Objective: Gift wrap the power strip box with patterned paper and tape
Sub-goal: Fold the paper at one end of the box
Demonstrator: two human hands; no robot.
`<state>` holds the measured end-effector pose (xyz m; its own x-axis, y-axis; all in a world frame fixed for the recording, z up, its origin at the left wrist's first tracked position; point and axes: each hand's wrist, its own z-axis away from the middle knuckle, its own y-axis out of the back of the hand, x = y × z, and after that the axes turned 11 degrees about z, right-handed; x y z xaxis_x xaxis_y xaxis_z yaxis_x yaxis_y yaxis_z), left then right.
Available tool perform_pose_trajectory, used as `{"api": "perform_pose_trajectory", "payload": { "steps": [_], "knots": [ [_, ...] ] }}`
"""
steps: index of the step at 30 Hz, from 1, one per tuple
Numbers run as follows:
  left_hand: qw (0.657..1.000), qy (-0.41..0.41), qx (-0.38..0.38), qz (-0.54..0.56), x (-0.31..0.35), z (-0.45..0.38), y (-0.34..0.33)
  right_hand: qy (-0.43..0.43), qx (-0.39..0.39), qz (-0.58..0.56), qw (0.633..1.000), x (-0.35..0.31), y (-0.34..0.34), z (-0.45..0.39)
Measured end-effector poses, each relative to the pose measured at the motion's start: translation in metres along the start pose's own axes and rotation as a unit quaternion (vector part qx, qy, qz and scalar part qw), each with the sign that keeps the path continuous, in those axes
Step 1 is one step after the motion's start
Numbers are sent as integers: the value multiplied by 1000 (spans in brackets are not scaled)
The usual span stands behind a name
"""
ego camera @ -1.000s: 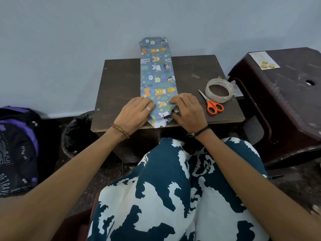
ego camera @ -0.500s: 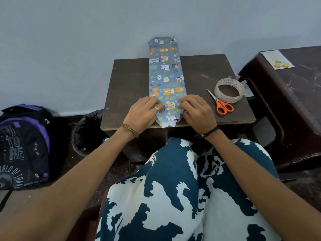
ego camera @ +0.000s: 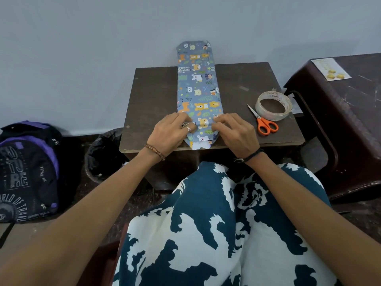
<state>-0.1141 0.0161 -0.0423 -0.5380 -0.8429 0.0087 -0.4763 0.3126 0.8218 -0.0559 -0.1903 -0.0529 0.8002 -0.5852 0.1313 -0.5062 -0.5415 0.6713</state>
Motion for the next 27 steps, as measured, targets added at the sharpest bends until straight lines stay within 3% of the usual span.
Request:
{"api": "perform_pose_trajectory", "payload": {
  "steps": [6,11,16,24,27],
  "knots": [
    [996,64,-40,36,5,0,8,-9,-5,-13,1000,1,2,3],
    [995,36,-63,62,-2,4,14,-33,-45,-51,997,-1,5,7],
    [991,64,-49,111,4,6,16,-66,-38,-24,997,-5,-2,6],
    [992,129,-4,2,16,3,-4,-145,-17,-74,987,-8,-9,0],
    [993,117,9,-21,15,3,-6,-154,-13,-77,985,-10,-10,-3]
  ]
}}
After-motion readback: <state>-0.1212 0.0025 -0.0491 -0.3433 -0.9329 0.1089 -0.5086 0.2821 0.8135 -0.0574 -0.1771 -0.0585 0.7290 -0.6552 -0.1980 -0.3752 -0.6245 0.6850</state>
